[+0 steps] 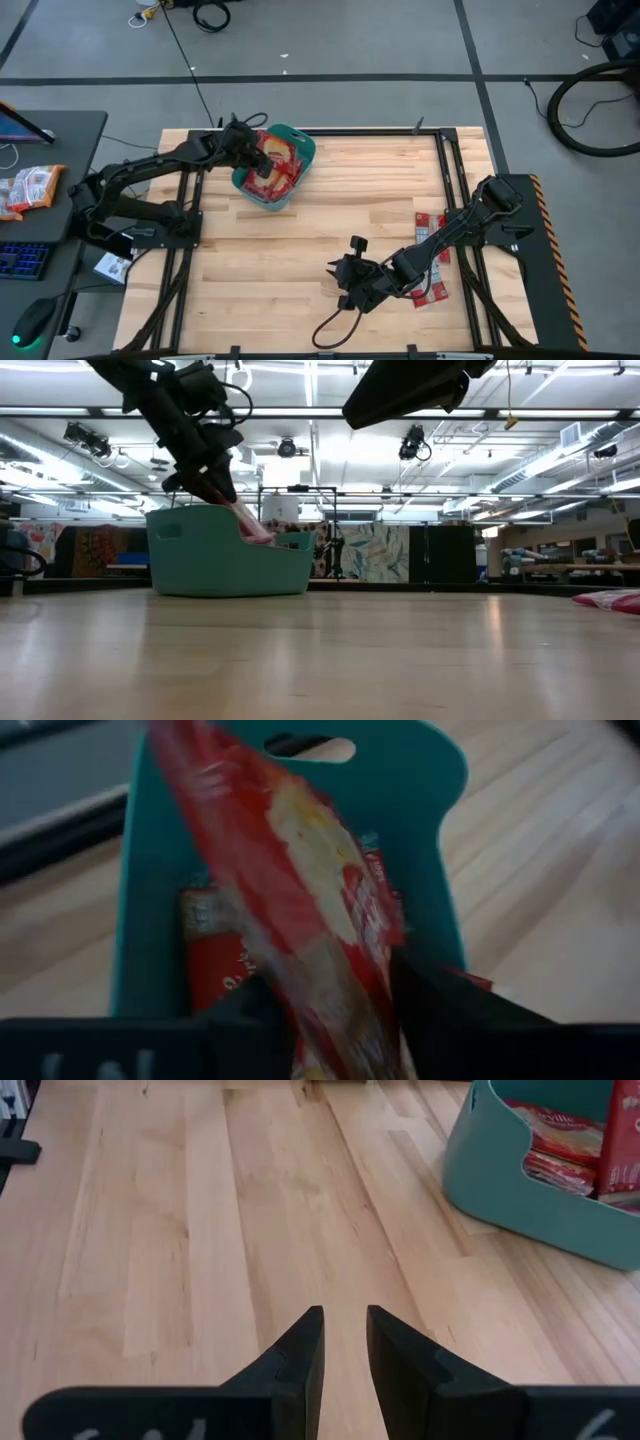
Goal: Sort popcorn bags into baskets
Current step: Put the popcorn bag into the green bin
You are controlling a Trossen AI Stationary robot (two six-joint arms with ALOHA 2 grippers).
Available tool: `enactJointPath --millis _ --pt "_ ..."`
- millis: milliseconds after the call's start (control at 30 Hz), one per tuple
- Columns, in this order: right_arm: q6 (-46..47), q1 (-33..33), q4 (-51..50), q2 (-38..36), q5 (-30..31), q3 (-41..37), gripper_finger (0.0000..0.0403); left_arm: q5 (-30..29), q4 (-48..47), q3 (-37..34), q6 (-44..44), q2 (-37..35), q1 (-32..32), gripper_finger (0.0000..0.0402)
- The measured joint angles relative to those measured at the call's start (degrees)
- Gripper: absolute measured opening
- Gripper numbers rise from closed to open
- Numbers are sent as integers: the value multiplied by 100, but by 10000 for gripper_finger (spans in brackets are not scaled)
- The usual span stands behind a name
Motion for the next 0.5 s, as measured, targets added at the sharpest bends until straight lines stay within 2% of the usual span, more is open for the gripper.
enactJointPath --millis 167,333,400,433,500 --pt "0 0 -2 0 -1 0 84 -712 -349 314 748 0 -4 204" --pt "-20 0 -2 0 -1 0 84 -1409 -537 610 1345 -4 -243 221" --pt "-59 0 -8 0 -5 0 84 -1290 -525 675 1669 -4 -412 221" --pt "-81 0 -16 0 -34 0 84 -1035 -528 696 1831 -6 -503 220" --pt "-91 0 -71 0 -155 0 84 -132 -583 697 2104 -7 -705 217"
